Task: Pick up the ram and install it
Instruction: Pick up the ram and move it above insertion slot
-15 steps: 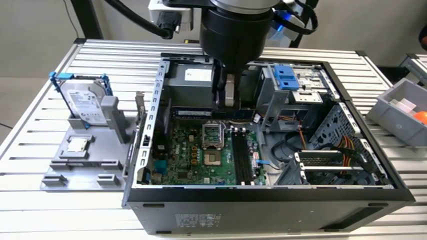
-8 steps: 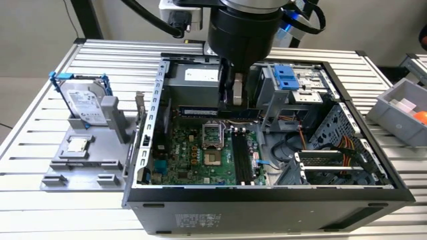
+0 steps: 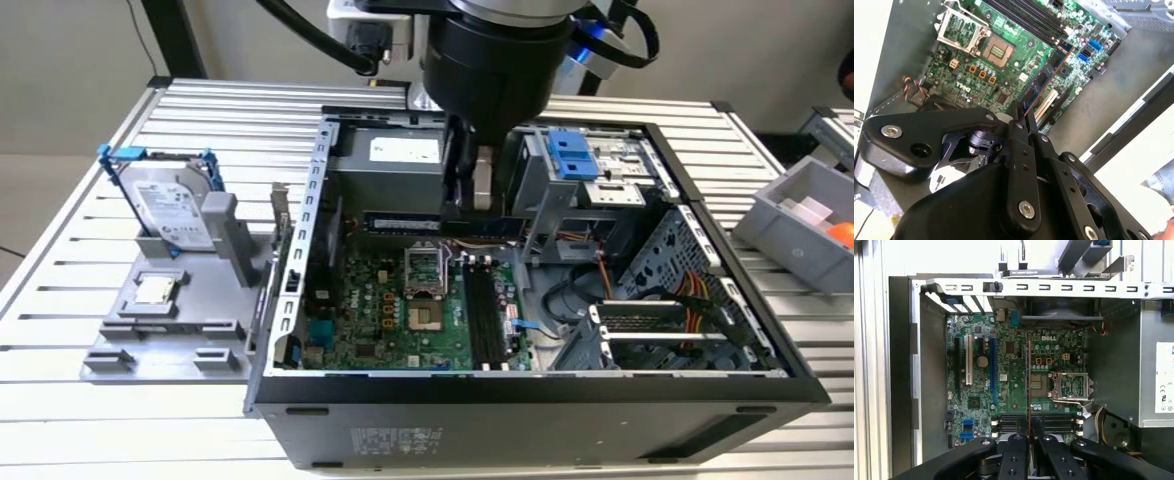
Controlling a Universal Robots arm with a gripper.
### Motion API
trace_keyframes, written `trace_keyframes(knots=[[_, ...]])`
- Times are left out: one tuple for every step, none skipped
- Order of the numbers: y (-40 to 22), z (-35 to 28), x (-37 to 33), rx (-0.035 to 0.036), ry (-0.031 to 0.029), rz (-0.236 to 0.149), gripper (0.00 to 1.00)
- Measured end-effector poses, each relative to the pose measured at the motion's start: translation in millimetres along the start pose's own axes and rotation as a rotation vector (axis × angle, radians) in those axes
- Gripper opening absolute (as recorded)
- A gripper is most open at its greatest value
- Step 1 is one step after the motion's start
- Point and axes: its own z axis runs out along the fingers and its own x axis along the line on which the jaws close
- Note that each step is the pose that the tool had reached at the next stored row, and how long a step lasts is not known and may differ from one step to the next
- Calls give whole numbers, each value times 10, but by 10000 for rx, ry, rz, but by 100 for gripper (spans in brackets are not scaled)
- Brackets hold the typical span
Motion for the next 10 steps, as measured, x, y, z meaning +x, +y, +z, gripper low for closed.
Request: trace_keyframes(knots=[[-16, 1, 0, 1, -2, 0, 0], [-34, 1, -1, 1, -3, 0, 0], [-51, -2, -3, 0, 0, 0, 0], [-69, -2, -4, 1, -1, 0, 0], [-85, 0, -4, 2, -5, 0, 0], [-101, -2, -5, 1, -2, -1, 0], [-116, -3, -5, 1, -2, 0, 0], [-130, -2, -6, 2, -4, 0, 0], [-142, -4, -8, 1, -1, 0, 0], [-154, -4, -9, 1, -1, 0, 0]])
